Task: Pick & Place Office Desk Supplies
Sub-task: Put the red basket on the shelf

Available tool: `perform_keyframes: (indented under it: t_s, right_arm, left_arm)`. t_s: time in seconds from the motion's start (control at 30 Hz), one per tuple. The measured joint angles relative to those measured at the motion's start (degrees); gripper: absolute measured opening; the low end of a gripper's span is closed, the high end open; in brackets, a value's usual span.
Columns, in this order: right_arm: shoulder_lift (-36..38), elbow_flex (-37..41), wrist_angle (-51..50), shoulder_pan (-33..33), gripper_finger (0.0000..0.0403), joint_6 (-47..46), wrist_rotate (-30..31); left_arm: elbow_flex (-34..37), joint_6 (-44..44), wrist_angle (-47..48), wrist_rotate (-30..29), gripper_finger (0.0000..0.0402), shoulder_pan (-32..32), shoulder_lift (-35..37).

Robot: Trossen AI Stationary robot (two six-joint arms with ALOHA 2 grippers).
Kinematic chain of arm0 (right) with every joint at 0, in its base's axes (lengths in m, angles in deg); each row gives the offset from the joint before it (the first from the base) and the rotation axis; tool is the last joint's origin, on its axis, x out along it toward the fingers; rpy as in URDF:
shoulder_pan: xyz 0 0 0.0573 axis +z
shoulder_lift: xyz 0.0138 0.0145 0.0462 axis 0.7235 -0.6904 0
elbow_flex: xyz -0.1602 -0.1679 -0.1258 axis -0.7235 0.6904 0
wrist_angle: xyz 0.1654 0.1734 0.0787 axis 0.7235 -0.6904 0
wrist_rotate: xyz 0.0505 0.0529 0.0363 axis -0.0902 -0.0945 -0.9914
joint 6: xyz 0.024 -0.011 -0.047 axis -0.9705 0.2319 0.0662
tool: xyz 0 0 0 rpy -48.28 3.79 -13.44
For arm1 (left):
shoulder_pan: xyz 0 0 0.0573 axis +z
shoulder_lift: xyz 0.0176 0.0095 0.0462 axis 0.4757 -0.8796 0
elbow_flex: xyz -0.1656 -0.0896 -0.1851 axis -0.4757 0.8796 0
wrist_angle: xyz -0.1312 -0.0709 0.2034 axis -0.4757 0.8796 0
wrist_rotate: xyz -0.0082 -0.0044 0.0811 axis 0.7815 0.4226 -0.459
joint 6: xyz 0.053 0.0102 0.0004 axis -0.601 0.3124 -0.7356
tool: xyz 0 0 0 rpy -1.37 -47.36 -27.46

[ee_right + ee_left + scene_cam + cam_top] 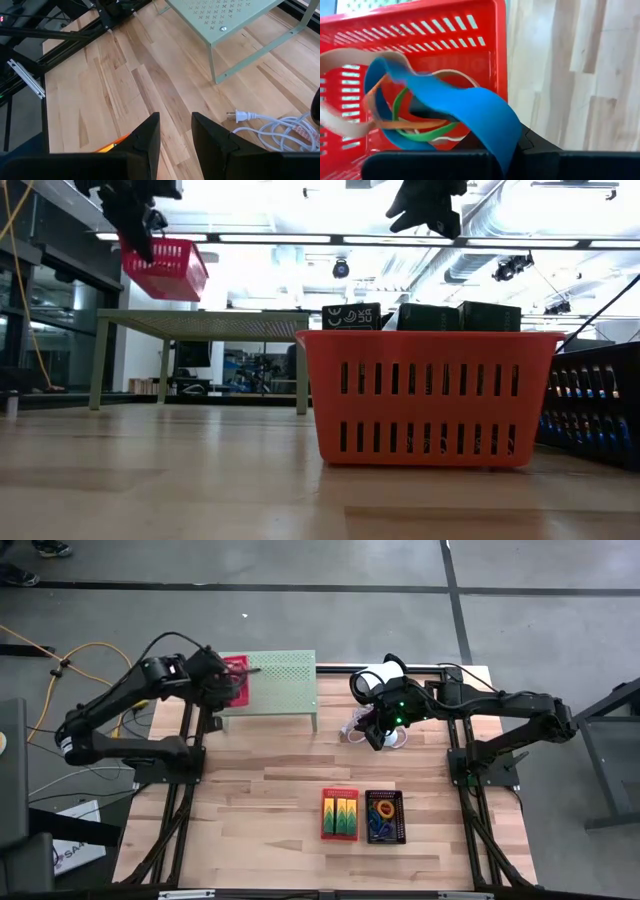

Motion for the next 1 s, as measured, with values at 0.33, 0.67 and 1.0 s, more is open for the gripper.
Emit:
perform_keyframes:
  t_s: [0.33,0.67,1.0]
  right_arm:
    - [0.0,0.0,0.0,0.0,0.0099,0.0,0.0]
    - [0.0,0.0,0.0,0.0,0.0099,0.0,0.0]
    - [0.0,0.0,0.0,0.0,0.0099,0.0,0.0]
  left_arm:
    - [3.1,-7.7,0.0,3.7,0.0001,7.1,0.2]
    - [6.7,-11.7,-1.5,4.0,0.0001,10.9,0.2]
    - [6.9,-12.5,-3.1,4.0,0.0001,11.6,0.2]
